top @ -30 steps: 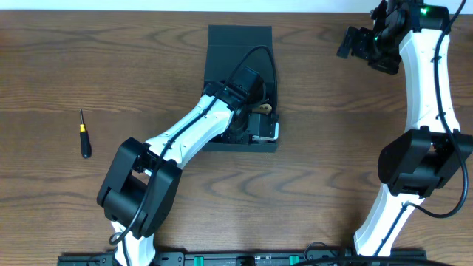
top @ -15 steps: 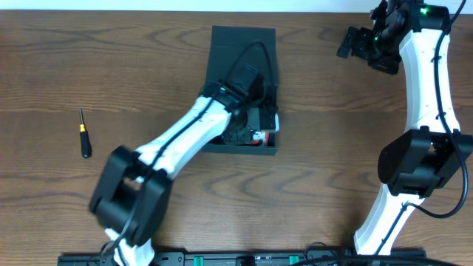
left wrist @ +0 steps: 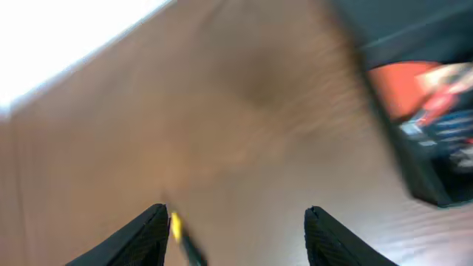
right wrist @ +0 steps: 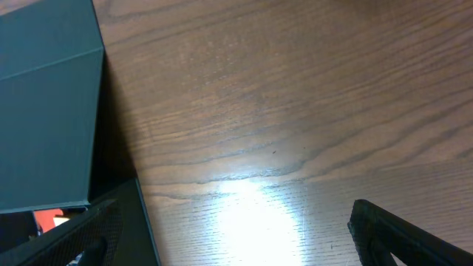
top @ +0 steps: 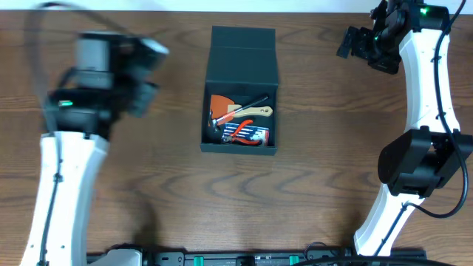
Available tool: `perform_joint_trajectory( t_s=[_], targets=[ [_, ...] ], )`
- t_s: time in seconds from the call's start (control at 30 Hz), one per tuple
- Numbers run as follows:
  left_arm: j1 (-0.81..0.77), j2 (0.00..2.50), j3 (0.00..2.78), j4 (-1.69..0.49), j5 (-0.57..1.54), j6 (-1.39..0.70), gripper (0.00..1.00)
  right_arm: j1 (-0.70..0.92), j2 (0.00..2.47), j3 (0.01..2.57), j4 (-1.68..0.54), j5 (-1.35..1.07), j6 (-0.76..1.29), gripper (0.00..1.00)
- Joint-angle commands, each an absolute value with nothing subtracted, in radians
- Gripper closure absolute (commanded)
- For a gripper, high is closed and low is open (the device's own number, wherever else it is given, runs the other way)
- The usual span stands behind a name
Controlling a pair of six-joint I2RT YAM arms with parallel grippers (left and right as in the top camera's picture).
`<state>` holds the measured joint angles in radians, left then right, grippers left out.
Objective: Pack container
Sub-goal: 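Move the left gripper to the yellow-handled screwdriver and grasp it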
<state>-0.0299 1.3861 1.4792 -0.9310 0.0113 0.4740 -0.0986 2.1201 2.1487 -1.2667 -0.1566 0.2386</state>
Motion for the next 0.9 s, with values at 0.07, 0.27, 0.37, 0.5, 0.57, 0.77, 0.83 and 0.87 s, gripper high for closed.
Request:
perform_joint_trajectory(
  t_s=[0.07,0.27,0.37,0.5,0.57,0.77,0.83,0.87],
  targets=[
    [0.216,1.466,1.456,-1.013,-0.020,0.200,0.37,-0.092,2.127,2.144,-1.266,-0.154,0.253,0.01],
    [0.390,1.626,1.438,-1.015,-0.020,0.182,0.37,-0.092,2.127,2.144,-1.269,-0.154,0.254,0.01],
    [0.434,1.726,1.438,-1.013,-0.009,0.253,0.37,-0.092,2.127,2.144,-1.269,-0.154,0.253,0.01],
    [0.443,1.829,1.438,-1.012,-0.009,0.307,0.37,-0.092,2.127,2.144,-1.267,-0.153,0.253,0.01],
    [0.443,1.864,1.438,-1.004,-0.010,0.314,0.37,-0.092,2.127,2.144,-1.267,-0.153,0.253,0.01],
    [0.444,1.939,1.438,-0.938,-0.009,0.313,0.36,-0.092,2.127,2.144,-1.258,-0.153,0.253,0.01],
    [0.444,1.965,1.438,-0.920,-0.008,0.313,0.36,-0.092,2.127,2.144,-1.256,-0.153,0.253,0.01],
    [0.444,1.978,1.438,-0.913,-0.009,0.313,0.36,-0.092,2.127,2.144,-1.254,-0.153,0.253,0.01]
  ],
)
